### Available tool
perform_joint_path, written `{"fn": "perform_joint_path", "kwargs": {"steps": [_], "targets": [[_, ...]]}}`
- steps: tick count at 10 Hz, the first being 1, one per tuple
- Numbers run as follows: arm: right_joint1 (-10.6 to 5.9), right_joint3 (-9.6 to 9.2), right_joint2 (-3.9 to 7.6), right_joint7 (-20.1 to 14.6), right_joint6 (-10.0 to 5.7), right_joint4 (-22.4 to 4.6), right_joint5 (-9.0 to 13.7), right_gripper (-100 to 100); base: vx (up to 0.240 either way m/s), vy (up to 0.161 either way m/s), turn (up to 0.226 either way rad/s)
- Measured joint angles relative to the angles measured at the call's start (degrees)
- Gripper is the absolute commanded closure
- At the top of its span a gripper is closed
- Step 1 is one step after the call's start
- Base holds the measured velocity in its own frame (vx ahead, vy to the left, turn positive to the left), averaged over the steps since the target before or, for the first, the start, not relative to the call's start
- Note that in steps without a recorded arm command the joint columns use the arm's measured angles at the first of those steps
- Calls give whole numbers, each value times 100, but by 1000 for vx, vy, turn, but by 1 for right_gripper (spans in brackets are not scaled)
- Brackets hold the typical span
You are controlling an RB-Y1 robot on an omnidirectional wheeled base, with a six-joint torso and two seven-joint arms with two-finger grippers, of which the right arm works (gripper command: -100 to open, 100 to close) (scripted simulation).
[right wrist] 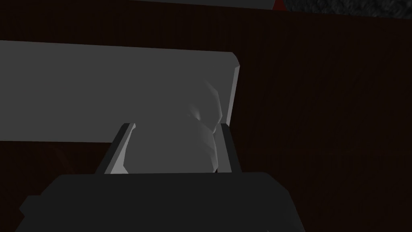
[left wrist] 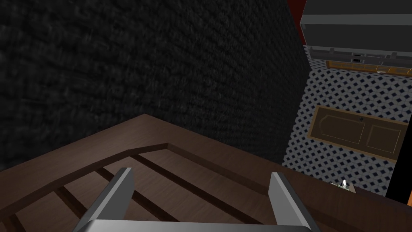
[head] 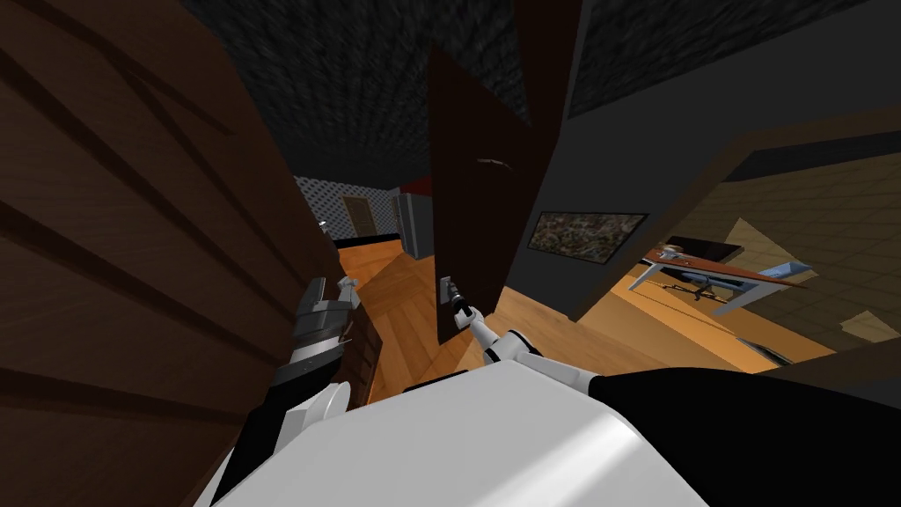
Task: Push the door open
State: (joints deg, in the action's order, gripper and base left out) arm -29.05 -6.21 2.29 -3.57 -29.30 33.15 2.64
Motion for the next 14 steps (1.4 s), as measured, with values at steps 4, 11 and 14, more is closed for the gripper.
{"fn": "perform_joint_path", "kwargs": {"steps": [4,11,14], "targets": [[12,161,28,322,-1,132,206,100,162,-10,-40],[-33,249,104,510,27,126,396,-100,-150,11,-8],[-147,216,-93,478,50,-25,401,-100,-235,43,-2]]}}
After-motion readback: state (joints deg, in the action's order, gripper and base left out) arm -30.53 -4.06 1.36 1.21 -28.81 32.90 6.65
